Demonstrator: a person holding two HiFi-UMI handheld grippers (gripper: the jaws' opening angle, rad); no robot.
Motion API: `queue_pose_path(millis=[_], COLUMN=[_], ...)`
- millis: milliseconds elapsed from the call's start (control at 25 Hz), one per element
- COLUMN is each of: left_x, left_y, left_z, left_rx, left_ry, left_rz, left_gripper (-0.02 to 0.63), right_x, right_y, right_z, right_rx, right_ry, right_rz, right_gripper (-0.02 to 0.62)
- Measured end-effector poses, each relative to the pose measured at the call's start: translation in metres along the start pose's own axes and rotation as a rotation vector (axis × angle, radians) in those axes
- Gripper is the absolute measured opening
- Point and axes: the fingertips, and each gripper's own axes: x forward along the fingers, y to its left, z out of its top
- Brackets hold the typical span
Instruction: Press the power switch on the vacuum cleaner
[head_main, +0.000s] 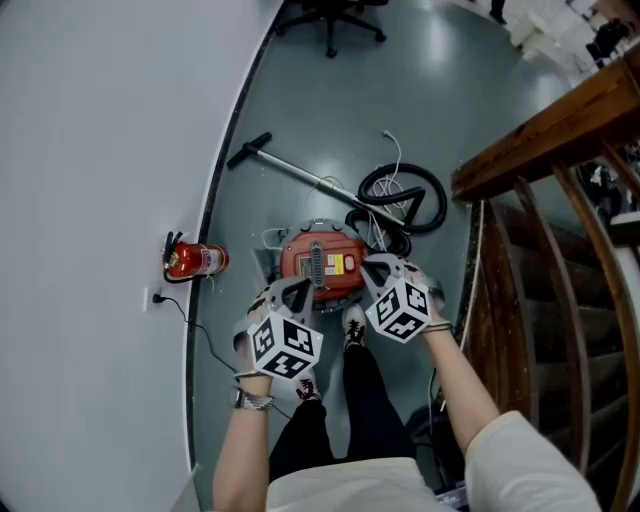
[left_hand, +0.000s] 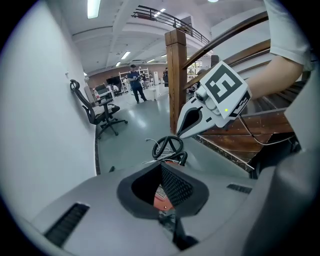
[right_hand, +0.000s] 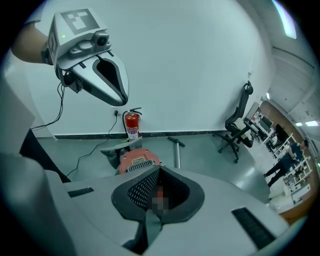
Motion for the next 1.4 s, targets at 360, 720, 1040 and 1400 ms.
queue_pose_path(millis=[360, 720, 1040, 1400], left_x=[-0.057, -0.114, -0.167, -0.221], left_y=[0.001, -0.013, -0.022, -0.034], left_z=[0.038, 0.059, 0.084, 0.109], left_rx=[0.082, 0.138, 0.217, 0.296], left_ry=[-0.066, -0.117, -0.183, -0.260], left_rz=[0.037, 0.060, 0.095, 0.128], left_gripper=[0.001, 0.001, 0.001, 0.001], right_x=[-0.068, -0.141, -0.205, -0.269], right_y=[0.001, 0.003, 0.011, 0.024], right_z=[0.043, 0.079, 0.116, 0.138], right_rx=[-0.054, -0.106, -0.153, -0.147], right_ry=[-0.063, -0.099, -0.152, -0.191], right_rz=[-0.072, -0.141, -0.211, -0.297], right_gripper=[0.029, 0.029, 0.029, 0.028])
